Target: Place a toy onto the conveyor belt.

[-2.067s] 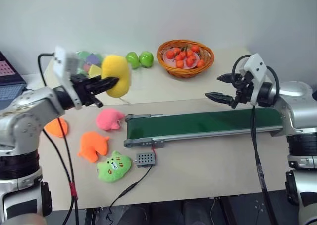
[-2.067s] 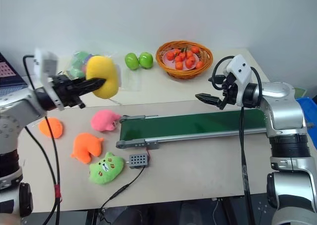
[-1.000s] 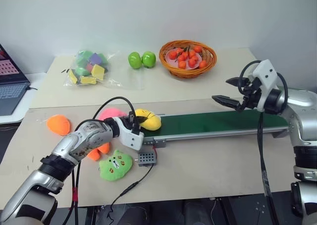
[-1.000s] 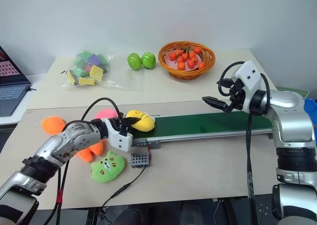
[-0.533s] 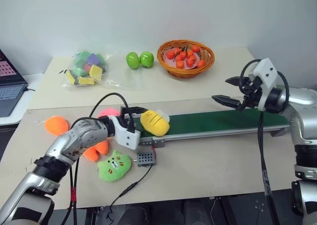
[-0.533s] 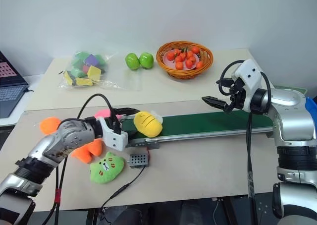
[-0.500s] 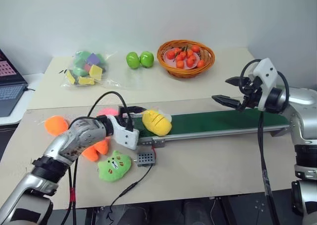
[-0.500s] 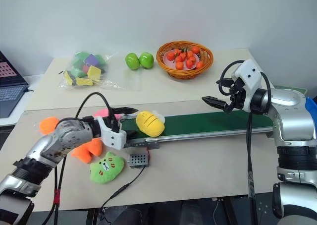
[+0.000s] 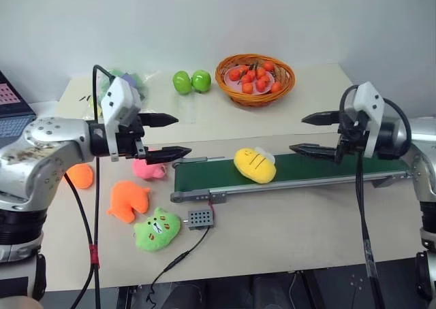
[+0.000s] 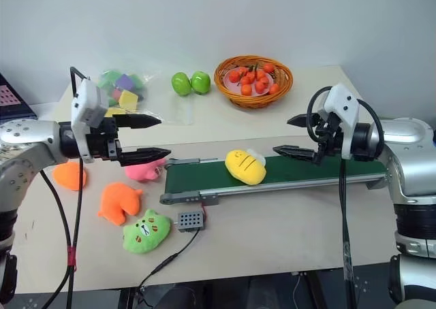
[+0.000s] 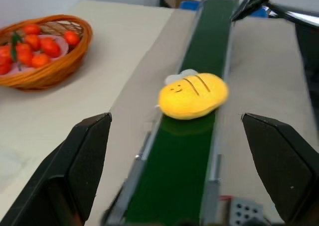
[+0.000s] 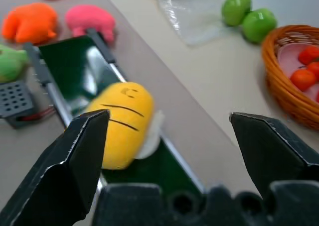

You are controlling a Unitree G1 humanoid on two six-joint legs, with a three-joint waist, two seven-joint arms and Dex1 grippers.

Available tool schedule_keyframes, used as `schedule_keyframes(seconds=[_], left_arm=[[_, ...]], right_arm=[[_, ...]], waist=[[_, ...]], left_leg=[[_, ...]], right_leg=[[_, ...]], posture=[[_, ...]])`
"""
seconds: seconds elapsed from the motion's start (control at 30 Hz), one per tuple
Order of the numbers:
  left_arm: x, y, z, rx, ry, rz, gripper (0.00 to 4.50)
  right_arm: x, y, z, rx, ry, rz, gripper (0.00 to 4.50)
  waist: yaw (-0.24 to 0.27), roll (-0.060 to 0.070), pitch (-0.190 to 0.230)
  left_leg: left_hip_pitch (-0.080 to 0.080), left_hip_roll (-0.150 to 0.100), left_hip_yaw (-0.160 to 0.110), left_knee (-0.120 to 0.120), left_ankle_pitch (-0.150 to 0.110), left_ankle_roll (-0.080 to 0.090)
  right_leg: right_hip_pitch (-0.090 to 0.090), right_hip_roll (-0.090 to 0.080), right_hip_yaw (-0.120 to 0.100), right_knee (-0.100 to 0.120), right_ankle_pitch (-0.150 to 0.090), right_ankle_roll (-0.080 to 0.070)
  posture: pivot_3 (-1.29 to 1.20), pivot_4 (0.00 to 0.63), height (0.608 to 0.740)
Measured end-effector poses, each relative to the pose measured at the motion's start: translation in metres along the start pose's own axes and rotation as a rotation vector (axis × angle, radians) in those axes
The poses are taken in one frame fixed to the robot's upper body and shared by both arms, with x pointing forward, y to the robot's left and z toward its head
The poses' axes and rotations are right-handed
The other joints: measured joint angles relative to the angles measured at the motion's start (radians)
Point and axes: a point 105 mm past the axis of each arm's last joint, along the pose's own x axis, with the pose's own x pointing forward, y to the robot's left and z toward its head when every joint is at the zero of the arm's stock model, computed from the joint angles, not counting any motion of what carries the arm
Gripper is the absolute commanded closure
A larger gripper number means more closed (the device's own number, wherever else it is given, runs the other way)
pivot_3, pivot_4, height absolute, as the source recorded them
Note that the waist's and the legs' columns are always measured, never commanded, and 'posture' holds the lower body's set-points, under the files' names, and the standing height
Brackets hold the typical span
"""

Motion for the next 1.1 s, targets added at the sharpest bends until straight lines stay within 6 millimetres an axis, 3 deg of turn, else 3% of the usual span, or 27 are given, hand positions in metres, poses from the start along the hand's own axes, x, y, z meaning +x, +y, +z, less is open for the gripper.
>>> schedule_keyframes(seconds=[0.17, 0.4, 0.77, 1.1], left_arm=[[-0.004, 0.001, -0.006, -0.045, 0.016, 0.027, 0.04], [-0.005, 0.001, -0.007, -0.028, 0.025, 0.03, 0.04], [0.004, 0.014, 0.014, 0.013, -0.052, 0.052, 0.04], [0.009, 0.017, 0.009, 0.016, -0.029, 0.034, 0.04]], right_arm=[[0.001, 0.012, 0.004, 0.022, -0.001, 0.04, 0.0], [-0.004, 0.007, 0.004, 0.026, 0.022, 0.008, 0.0], [-0.008, 0.002, 0.011, 0.026, -0.003, -0.036, 0.0], [-0.009, 0.0, 0.012, 0.028, -0.008, -0.051, 0.0]], waist=[[0.009, 0.0, 0.0], [0.012, 0.0, 0.0], [0.012, 0.0, 0.0], [0.012, 0.0, 0.0]], left_leg=[[0.0, 0.0, 0.0, 0.001, 0.0, -0.001], [0.0, 0.0, 0.0, 0.001, 0.0, -0.001], [0.0, 0.0, 0.0, 0.001, 0.0, -0.001], [0.0, 0.0, 0.0, 0.001, 0.0, -0.001]], right_leg=[[0.0, 0.0, 0.0, -0.001, 0.0, 0.0], [0.0, 0.0, 0.0, -0.001, 0.0, 0.0], [0.001, 0.0, 0.0, -0.001, 0.0, -0.001], [0.0, 0.0, 0.0, -0.001, 0.0, -0.001]], posture=[[0.0, 0.15, 0.74], [0.0, 0.15, 0.74], [0.0, 0.15, 0.74], [0.0, 0.15, 0.74]])
